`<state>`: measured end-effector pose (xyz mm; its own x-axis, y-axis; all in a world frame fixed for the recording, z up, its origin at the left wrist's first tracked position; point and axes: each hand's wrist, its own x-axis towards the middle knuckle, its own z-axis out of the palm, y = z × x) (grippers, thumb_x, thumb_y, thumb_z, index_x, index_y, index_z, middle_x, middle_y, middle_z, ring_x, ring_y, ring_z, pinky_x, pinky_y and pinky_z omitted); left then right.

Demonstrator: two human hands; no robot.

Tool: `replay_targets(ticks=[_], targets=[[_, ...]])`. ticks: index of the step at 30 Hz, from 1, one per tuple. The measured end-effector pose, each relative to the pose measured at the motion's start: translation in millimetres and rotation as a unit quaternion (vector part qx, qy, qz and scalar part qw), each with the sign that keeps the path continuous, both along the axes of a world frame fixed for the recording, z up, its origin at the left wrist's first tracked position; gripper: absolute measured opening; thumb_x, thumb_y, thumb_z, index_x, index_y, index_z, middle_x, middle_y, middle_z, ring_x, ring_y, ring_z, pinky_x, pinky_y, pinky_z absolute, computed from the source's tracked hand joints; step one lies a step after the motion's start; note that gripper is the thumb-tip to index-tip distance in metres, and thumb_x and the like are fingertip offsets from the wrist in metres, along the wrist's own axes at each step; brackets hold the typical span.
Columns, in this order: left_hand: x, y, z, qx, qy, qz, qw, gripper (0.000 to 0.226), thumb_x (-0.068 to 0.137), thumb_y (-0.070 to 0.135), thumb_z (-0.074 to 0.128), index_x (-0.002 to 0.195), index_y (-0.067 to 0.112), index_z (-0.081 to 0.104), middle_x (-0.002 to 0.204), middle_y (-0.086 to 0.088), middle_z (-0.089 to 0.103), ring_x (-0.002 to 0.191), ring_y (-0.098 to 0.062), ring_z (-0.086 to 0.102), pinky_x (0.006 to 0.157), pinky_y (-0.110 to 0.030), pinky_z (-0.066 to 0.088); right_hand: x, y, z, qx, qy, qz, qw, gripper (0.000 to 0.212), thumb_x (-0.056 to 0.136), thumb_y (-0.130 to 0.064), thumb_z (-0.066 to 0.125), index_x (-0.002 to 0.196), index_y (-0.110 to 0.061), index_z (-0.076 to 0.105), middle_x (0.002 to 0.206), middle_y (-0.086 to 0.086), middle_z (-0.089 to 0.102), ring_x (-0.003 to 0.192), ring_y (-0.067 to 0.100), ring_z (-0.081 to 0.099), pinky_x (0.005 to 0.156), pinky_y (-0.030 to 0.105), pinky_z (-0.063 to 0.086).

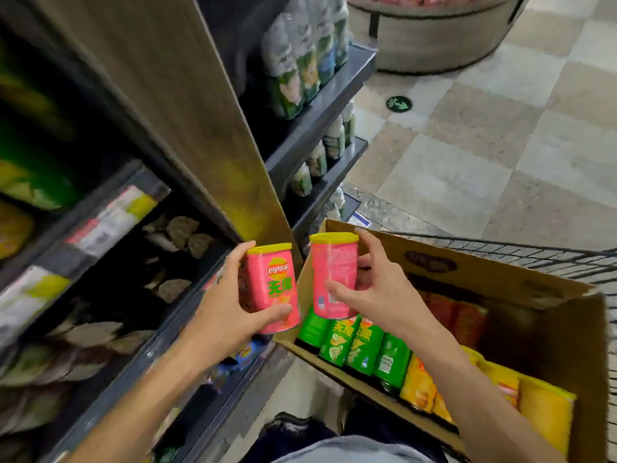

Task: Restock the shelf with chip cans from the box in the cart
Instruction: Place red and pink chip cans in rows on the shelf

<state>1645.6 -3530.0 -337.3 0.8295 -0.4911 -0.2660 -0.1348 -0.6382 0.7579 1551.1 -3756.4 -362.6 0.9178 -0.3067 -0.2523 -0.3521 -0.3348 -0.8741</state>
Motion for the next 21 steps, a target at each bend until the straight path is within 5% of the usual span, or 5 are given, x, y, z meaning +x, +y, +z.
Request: replay_targets(ticks=[5, 10, 14, 21], targets=[[-22, 84, 42, -0.006, -0.045, 0.094, 0.995, 0.098, 0.062, 0.038, 0.09, 0.131, 0.06, 0.025, 0.107, 0.021, 0.066, 0.093, 0.007, 0.063, 0.077, -0.011, 0.047, 27, 81, 31, 0.008, -0.04, 0.133, 0.99, 0.095, 0.08, -0.035, 0.08, 0.153, -0.034, 0.02, 0.095, -0.024, 0.062, 0.086, -0.011, 0.061, 0.074, 0.008, 0.047], [-48, 157, 70, -0.016, -0.093, 0.169, 0.981, 0.097, 0.061, 0.038, 0.088, 0.127, 0.062, 0.02, 0.108, 0.027, 0.057, 0.092, 0.019, 0.057, 0.071, 0.002, 0.04, 43, 151, 52, 0.013, -0.065, 0.23, 0.971, 0.095, 0.08, -0.043, 0.078, 0.153, -0.04, 0.016, 0.101, -0.03, 0.063, 0.086, -0.004, 0.064, 0.08, 0.025, 0.053], [-68, 211, 89, -0.013, -0.126, 0.21, 0.97, 0.097, 0.058, 0.053, 0.084, 0.124, 0.071, 0.014, 0.111, 0.031, 0.055, 0.095, 0.013, 0.059, 0.08, -0.015, 0.047, 50, 205, 70, 0.015, -0.086, 0.285, 0.955, 0.095, 0.081, -0.042, 0.076, 0.152, -0.042, 0.014, 0.103, -0.038, 0.06, 0.086, -0.005, 0.065, 0.075, 0.023, 0.05], [-86, 289, 114, -0.042, -0.18, 0.263, 0.947, 0.098, 0.051, 0.059, 0.079, 0.126, 0.073, 0.017, 0.106, 0.041, 0.053, 0.087, -0.001, 0.066, 0.073, -0.036, 0.058, 58, 288, 104, -0.002, -0.146, 0.337, 0.93, 0.089, 0.082, -0.043, 0.076, 0.148, -0.047, 0.018, 0.098, -0.022, 0.066, 0.081, 0.005, 0.067, 0.073, 0.035, 0.058]])
